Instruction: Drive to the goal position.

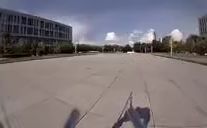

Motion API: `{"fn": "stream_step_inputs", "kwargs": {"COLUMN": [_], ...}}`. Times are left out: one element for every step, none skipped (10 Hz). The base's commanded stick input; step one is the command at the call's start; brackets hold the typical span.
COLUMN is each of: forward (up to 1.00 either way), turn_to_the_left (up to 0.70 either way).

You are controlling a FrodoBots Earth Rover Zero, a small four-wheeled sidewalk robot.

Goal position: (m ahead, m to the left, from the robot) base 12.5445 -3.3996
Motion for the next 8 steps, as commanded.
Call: {"fn": "stream_step_inputs", "kwargs": {"forward": [1.0, 1.0, 1.0, 1.0, 1.0, 1.0, 1.0, 1.0], "turn_to_the_left": [-0.12, -0.01, -0.01, -0.28, -0.36, -0.23, -0.01, -0.02]}}
